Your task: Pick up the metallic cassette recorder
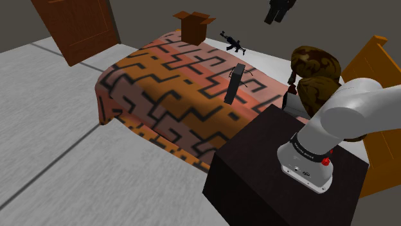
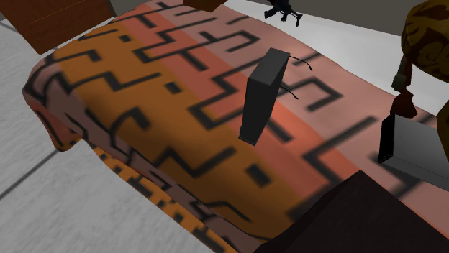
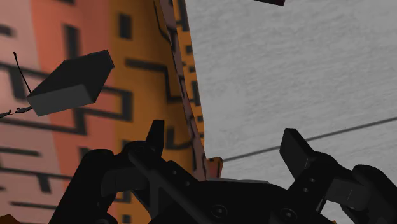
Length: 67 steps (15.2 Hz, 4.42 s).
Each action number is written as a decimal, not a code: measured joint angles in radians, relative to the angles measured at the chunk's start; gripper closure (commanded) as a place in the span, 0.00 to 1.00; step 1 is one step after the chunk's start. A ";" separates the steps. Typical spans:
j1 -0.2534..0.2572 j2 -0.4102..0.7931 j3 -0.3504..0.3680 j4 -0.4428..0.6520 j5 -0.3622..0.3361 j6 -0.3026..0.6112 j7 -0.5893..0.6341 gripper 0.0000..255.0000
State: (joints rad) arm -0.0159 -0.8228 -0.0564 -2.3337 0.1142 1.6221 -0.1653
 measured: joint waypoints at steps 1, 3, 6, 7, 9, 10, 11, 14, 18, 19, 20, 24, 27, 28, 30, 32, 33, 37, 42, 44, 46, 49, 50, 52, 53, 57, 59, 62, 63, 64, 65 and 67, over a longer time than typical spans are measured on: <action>0.000 0.000 0.000 0.000 0.000 0.000 0.000 0.00; -0.011 0.027 0.007 -0.016 0.000 0.040 0.023 0.00; -0.039 0.074 0.018 -0.060 -0.001 0.124 0.076 0.00; -0.049 0.099 0.021 -0.069 -0.003 0.156 0.093 0.00; -0.068 0.154 0.029 -0.089 -0.004 0.225 0.131 0.00; -0.075 0.183 0.035 -0.088 -0.004 0.251 0.154 0.00; -0.086 0.203 0.037 -0.097 -0.006 0.279 0.173 0.00; -0.109 0.300 0.054 -0.109 -0.006 0.381 0.242 0.00; -0.148 0.415 0.054 -0.115 -0.019 0.489 0.316 0.00; -0.160 0.447 0.051 -0.116 -0.023 0.519 0.331 0.00; -0.166 0.487 0.055 -0.110 -0.025 0.550 0.355 0.00; -0.195 0.614 0.058 -0.086 -0.039 0.641 0.449 0.00; -0.220 0.710 0.047 -0.070 -0.052 0.709 0.507 0.00; -0.227 0.749 0.042 -0.057 -0.056 0.732 0.527 0.00; -0.239 0.816 0.033 -0.038 -0.063 0.773 0.568 0.00; -0.249 0.874 0.023 -0.028 -0.069 0.813 0.610 0.00; -0.255 0.911 0.016 -0.017 -0.071 0.836 0.628 0.00; -0.271 1.032 -0.009 0.038 -0.073 0.887 0.690 0.00; -0.274 1.104 -0.009 0.042 -0.064 0.954 0.694 0.00; -0.276 1.123 -0.008 0.041 -0.061 0.973 0.691 0.00; -0.276 1.132 -0.007 0.043 -0.060 0.980 0.691 1.00; -0.276 1.134 -0.006 0.044 -0.059 0.983 0.691 1.00; -0.276 1.134 -0.006 0.044 -0.059 0.983 0.691 1.00; -0.276 1.134 -0.006 0.044 -0.059 0.984 0.691 1.00; -0.276 1.134 -0.006 0.044 -0.059 0.984 0.691 1.00; -0.276 1.128 -0.007 0.043 -0.060 0.977 0.691 1.00; -0.275 1.110 -0.009 0.043 -0.063 0.958 0.693 1.00; -0.273 1.080 -0.011 0.043 -0.068 0.927 0.698 1.00; -0.271 1.069 -0.011 0.046 -0.070 0.913 0.700 1.00; -0.272 1.055 -0.012 0.045 -0.072 0.900 0.700 1.00; -0.271 1.042 -0.013 0.046 -0.074 0.886 0.702 1.00; -0.270 1.020 -0.014 0.051 -0.077 0.860 0.705 1.00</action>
State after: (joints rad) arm -0.2859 0.1976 -0.0705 -2.2828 0.0367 2.4817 0.5400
